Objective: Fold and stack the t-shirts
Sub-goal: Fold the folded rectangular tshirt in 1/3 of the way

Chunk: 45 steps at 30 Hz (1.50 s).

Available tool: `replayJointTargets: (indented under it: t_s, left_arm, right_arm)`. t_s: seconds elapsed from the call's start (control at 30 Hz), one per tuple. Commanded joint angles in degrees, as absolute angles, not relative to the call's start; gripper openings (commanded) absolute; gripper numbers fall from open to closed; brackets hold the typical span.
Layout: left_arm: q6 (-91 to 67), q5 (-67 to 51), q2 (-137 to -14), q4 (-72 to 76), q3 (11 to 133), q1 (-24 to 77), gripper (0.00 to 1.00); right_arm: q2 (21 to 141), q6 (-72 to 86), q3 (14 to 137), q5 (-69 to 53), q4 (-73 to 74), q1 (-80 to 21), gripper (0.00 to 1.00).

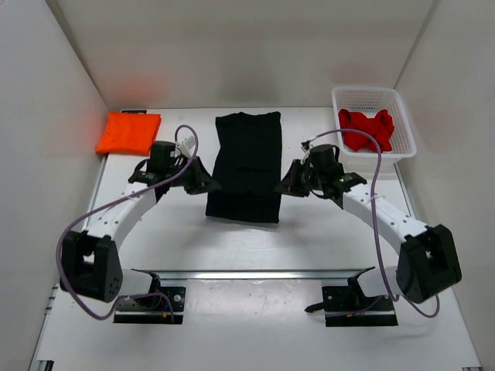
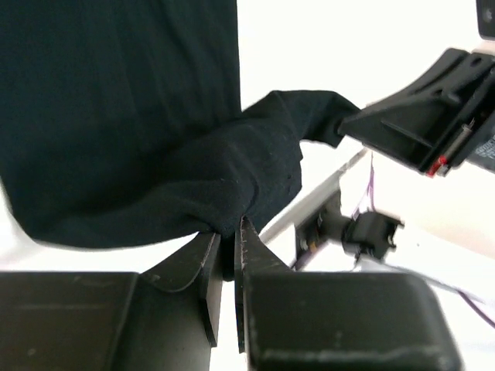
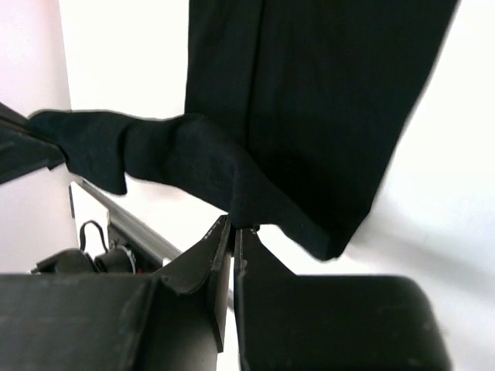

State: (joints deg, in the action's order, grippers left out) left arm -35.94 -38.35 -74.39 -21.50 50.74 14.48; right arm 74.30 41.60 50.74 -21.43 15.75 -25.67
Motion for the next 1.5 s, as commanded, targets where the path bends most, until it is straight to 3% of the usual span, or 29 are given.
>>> replayJointTargets:
  t_s: [0.0, 0.63, 0.87, 0.97, 1.13, 1.27, 1.43, 1.47]
  left_arm:
    - [-32.17, -36.04, -79.52, -20.13, 57.37, 12.58, 0.16]
    - [-25.4, -31.47, -97.99, -19.07, 72.24, 11.52, 0.17]
    - [-23.12, -30.32, -101.24, -17.14, 74.27, 11.86, 0.22]
    - [-21.45, -29.1, -103.0, -16.79, 75.41, 12.04, 0.32]
    - [-18.9, -24.53, -103.45, -15.56, 75.32, 11.61, 0.61]
    - [-16.44, -23.11, -102.49, -15.73, 78.47, 10.46, 0.72]
    - [-15.83, -25.48, -96.17, -18.01, 77.97, 7.04, 0.7]
    - [-13.91, -25.58, -95.46, -18.8, 77.18, 6.77, 0.7]
  right_arm:
    - [78.83, 35.25, 57.02, -24.26, 14.5, -23.47, 0.0]
    - [97.12, 29.88, 72.24, -26.1, 16.26, -18.72, 0.0]
    - [102.04, 29.01, 76.11, -25.76, 18.01, -17.93, 0.0]
    - [104.06, 28.13, 78.48, -25.49, 19.86, -17.84, 0.02]
    - [108.45, 27.34, 84.97, -24.26, 21.88, -16.62, 0.31]
    - [111.09, 24.97, 93.06, -22.86, 28.11, -15.64, 0.31]
    - [106.45, 16.81, 94.75, -18.38, 31.81, -22.39, 0.24]
    - [106.09, 15.22, 92.92, -18.63, 32.16, -23.46, 0.18]
